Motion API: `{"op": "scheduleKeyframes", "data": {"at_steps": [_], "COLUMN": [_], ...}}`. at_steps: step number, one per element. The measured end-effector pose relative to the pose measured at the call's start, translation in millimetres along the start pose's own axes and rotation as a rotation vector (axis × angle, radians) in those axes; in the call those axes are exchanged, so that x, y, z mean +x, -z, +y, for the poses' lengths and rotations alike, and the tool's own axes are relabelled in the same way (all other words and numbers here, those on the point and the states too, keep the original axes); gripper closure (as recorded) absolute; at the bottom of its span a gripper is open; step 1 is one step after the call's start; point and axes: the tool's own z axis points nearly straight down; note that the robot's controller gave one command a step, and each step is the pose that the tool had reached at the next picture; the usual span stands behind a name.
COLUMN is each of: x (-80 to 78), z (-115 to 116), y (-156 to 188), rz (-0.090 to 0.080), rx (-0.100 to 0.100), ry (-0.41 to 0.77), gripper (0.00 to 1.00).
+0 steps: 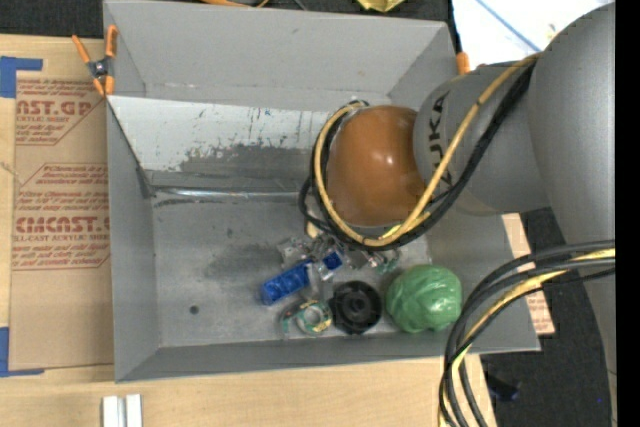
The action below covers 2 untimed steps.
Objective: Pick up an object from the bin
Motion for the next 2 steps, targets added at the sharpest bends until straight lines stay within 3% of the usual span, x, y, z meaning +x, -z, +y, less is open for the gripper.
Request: {"op": "scheduleKeyframes", "data": {"at_steps": [2], "x": [0.0], "z": [0.6], "y": [8.0], "rz": [-0.001], "rx": [-0.001], "ry": [-0.001], "gripper": [1.00]}}
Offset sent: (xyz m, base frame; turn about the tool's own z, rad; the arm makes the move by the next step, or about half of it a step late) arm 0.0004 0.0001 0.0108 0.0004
